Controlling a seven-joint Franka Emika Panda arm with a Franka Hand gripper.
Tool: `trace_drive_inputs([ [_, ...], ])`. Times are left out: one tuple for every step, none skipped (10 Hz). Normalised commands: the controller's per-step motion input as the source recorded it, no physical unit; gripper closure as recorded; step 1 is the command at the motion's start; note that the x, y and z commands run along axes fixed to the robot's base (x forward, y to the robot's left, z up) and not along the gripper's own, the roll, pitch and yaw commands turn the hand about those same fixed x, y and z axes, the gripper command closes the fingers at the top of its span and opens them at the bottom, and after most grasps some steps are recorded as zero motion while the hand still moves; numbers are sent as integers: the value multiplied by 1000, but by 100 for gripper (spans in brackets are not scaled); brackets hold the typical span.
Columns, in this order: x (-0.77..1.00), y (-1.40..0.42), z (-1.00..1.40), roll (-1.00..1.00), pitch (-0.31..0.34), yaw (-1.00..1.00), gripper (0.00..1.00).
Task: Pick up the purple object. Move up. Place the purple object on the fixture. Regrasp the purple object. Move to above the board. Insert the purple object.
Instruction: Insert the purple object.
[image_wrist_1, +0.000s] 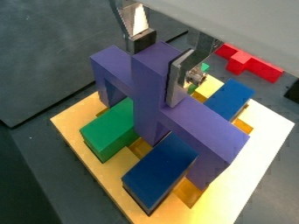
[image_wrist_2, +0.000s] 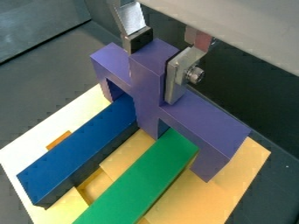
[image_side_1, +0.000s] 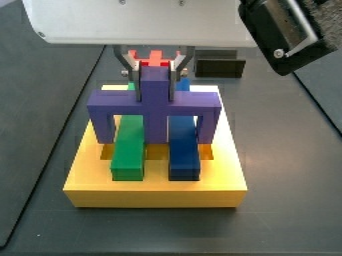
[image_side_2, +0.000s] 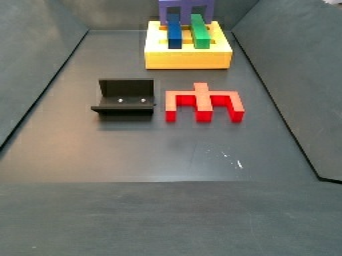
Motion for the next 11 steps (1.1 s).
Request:
trace_drive_inputs([
  [189,-3,0,0,-1,0,100],
  [117,-86,-94,0,-26,0,100],
  [86,-103,-131,0,-31,0,100],
  [0,-100,-180,0,-14,0,100],
  [-29,-86,-154,0,0,0,100],
  [-46,-74,-123,0,0,0,100],
  [0,-49,-106,0,-3,0,100],
  [0,-49,-94,0,-4,0,100],
  [0,-77,-109,21,0,0,100],
  [0,-154,-171,51,0,0,100],
  [0,-191,-151,26,0,0,100],
])
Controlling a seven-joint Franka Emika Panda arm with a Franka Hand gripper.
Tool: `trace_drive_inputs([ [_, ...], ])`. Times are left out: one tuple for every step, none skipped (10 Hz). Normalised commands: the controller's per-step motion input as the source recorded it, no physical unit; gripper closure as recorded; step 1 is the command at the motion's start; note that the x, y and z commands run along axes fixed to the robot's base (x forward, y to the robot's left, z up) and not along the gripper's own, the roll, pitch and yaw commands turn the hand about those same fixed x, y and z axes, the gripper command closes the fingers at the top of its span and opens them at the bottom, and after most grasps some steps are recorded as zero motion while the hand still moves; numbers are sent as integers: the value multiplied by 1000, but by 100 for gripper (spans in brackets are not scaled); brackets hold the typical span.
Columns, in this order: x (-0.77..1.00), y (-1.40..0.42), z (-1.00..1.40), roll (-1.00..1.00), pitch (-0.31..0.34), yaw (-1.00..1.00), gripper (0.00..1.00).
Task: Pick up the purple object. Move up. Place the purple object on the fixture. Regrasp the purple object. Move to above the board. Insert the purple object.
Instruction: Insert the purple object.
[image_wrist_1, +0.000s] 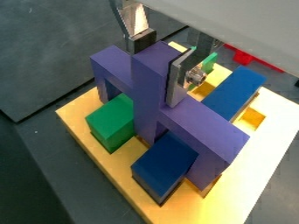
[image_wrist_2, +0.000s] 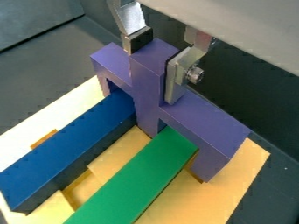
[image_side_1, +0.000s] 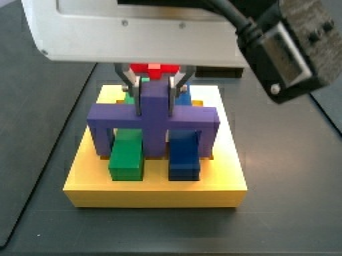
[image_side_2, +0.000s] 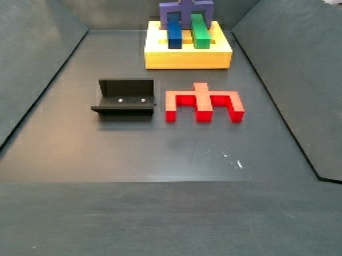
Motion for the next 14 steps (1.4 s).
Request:
trace_drive_inputs([
  [0,-94,-140,17,0,0,100],
  [0,-23,-103,36,0,0,100],
  [63,0,-57,23,0,0,100],
  [97,66,0,0,0,0,100],
  [49,29,0,14,4,0,100],
  [0,0,-106,69,0,29,100],
  [0,-51,-191,106,14,54,100],
  [0,-80,-254,97,0,40,100],
  [0,-100,-317,90,0,20,100],
  [0,-97,-391,70,0,0,100],
  [54,-51,-406,17,-61,0,100],
  [237,-9,-274,0,-66,0,100],
  [151,0,-191,0,-114,0,100],
  [0,0,-126,-64,-203,0,100],
])
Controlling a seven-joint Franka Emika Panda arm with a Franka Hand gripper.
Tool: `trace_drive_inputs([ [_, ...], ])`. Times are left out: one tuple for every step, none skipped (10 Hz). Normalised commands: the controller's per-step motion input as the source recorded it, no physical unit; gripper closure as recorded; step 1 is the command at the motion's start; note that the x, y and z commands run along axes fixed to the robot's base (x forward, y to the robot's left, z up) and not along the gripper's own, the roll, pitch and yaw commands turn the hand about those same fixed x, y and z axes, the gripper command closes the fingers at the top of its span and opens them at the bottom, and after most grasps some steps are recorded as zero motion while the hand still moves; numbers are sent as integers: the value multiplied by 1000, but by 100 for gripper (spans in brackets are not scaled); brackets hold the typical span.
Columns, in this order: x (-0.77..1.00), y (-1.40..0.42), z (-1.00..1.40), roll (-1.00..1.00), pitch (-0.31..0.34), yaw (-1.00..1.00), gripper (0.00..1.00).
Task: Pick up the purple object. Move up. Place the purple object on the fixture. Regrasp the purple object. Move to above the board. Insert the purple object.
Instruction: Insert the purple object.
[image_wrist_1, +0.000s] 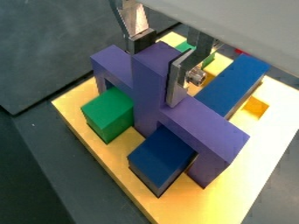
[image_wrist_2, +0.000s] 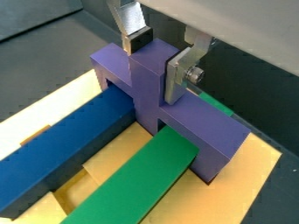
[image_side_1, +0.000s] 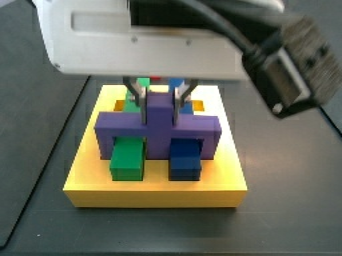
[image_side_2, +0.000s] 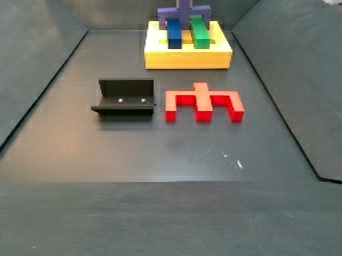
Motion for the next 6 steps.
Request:
trace_drive_inputs([
  [0,0,-226,-33,-173,0,100],
  [-49,0,-263,-21,-163,0,100],
  [-146,0,-360,-30,-207,0,100],
  [-217,0,-403,-43,-237,-6,100],
  [-154,0,-389,-19,-201,-9,100],
  [0,0,-60,24,0,-80,100],
])
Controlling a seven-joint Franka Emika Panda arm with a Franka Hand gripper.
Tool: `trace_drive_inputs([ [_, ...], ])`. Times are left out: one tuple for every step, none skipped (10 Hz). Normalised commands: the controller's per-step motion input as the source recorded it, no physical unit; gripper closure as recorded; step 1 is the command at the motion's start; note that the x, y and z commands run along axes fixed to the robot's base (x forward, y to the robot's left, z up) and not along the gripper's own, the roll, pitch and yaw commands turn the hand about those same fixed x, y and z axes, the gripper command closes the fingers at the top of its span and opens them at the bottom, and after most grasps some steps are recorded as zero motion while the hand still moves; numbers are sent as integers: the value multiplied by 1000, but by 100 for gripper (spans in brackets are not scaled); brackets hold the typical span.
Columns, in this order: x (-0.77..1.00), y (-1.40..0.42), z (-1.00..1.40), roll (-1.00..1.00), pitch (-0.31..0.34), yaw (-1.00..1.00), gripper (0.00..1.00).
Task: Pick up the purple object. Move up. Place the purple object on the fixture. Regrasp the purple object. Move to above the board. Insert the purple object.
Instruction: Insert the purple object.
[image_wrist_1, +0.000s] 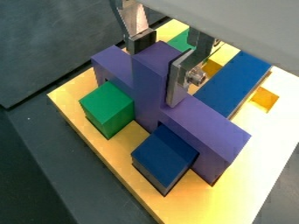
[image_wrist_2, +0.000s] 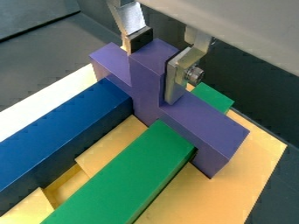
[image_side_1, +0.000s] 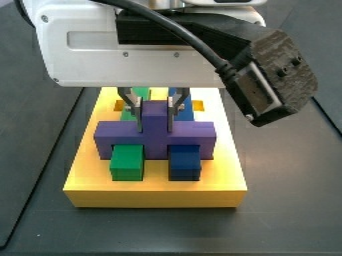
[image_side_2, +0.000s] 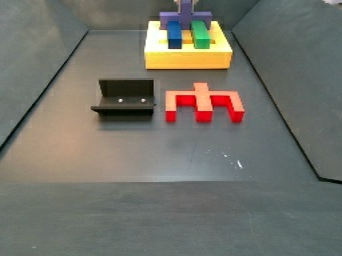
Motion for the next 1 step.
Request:
trace_drive_inputs([
  [0,0,0,0,0,0,100],
])
